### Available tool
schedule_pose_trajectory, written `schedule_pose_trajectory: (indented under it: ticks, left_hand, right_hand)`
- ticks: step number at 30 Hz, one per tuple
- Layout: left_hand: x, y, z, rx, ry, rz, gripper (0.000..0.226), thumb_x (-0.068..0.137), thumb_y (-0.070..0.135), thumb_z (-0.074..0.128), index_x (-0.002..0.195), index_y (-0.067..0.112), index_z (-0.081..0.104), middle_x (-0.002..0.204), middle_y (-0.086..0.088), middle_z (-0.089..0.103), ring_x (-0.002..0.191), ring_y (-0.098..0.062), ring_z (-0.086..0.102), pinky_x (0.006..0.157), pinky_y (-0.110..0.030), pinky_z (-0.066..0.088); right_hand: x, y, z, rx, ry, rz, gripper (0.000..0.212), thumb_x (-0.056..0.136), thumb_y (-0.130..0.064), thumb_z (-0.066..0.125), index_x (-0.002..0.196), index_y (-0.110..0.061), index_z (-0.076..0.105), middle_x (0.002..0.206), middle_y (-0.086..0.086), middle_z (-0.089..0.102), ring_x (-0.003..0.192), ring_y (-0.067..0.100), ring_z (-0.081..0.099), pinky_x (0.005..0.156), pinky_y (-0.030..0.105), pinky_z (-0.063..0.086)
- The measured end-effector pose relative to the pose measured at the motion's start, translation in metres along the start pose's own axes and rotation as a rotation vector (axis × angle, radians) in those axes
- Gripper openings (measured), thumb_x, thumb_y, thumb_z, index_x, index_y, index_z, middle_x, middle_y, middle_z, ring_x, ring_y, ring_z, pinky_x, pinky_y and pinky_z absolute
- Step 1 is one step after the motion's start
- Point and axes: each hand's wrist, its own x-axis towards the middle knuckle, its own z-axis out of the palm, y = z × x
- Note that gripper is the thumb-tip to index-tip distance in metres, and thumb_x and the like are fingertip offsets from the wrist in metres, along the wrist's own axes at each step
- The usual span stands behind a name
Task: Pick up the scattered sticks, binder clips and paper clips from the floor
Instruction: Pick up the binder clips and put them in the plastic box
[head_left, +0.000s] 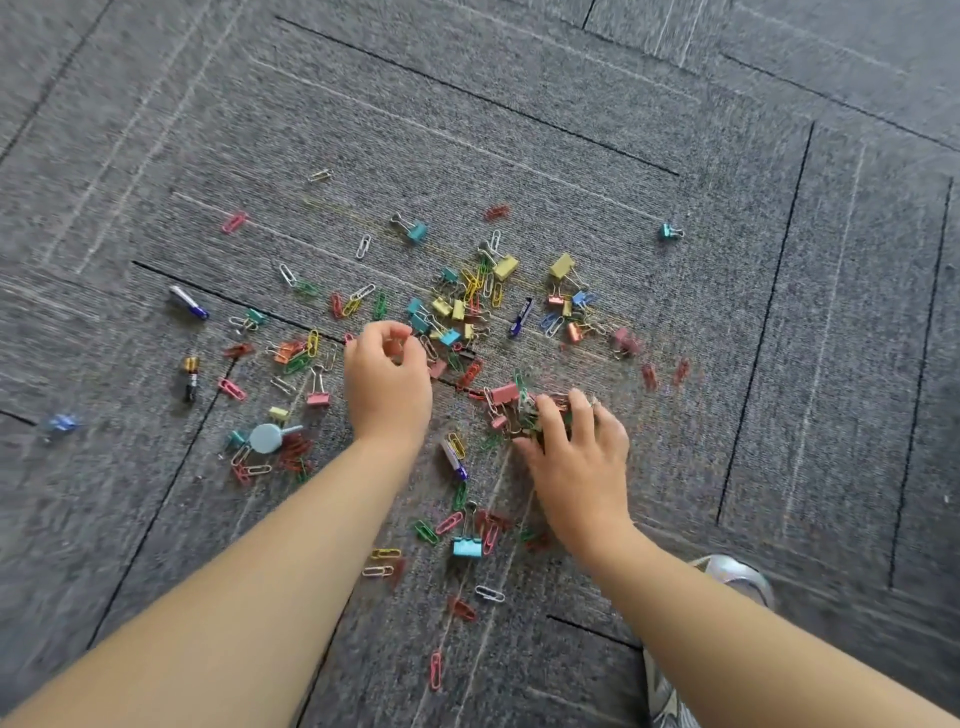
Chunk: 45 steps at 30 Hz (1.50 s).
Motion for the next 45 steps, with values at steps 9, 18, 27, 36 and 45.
schedule_pose_trajectory:
  ticks: [9,18,27,36,45]
  left_hand:
    - [0.055,-0.011,0.016,0.865,-0.435,0.718,0.094,0.069,0.087,0.032,0.149,0.041,0.013,0.161,0.000,0.000,0.146,-0.030,-0.002,0.111,-0.062,-0.006]
    - [0.058,-0.048,0.035,0.549,-0.161,1.116,0.034,0.085,0.049,0.048,0.096,0.019,0.057,0.105,-0.009,0.059,0.102,-0.027,0.047,0.095,-0.047,0.032]
    - [0.070,-0.029,0.026,0.457,-0.243,1.297,0.021,0.087,0.024,0.048,0.085,0.006,0.059,0.068,-0.004,0.057,0.054,-0.020,0.052,0.052,-0.030,0.046]
    - [0.077,-0.019,0.001,0.291,-0.226,1.061,0.014,0.078,0.016,0.061,0.086,0.005,0.059,0.078,-0.007,0.062,0.063,-0.019,0.058,0.056,-0.026,0.051]
    - [0.048,-0.029,-0.017,0.084,-0.077,0.798,0.009,0.079,0.008,0.066,0.082,0.010,0.058,0.071,0.007,0.053,0.048,0.006,0.034,0.048,-0.002,0.031]
  right_hand:
    - [0.012,0.020,0.015,-0.035,0.290,-0.258,0.030,0.077,-0.017,0.055,0.106,-0.014,0.046,0.103,0.009,0.042,0.079,0.029,0.040,0.064,0.041,0.048]
    - [0.045,0.023,0.004,0.139,0.295,-0.189,0.024,0.088,-0.040,0.049,0.105,-0.023,0.050,0.114,0.007,0.048,0.104,0.028,0.046,0.088,0.046,0.043]
    - [0.160,0.024,-0.027,0.262,-0.034,0.233,0.057,0.095,-0.059,0.030,0.147,-0.036,0.028,0.159,-0.005,0.008,0.146,0.029,-0.006,0.116,0.051,-0.007]
    - [0.064,-0.023,-0.003,0.077,-0.024,-0.249,0.075,0.077,-0.075,0.038,0.139,-0.032,0.047,0.152,0.003,0.035,0.143,0.032,0.020,0.113,0.049,0.016]
    - [0.050,-0.025,0.010,0.047,0.472,-0.558,0.020,0.088,-0.027,0.060,0.082,-0.011,0.071,0.082,0.005,0.065,0.071,0.023,0.054,0.058,0.035,0.046]
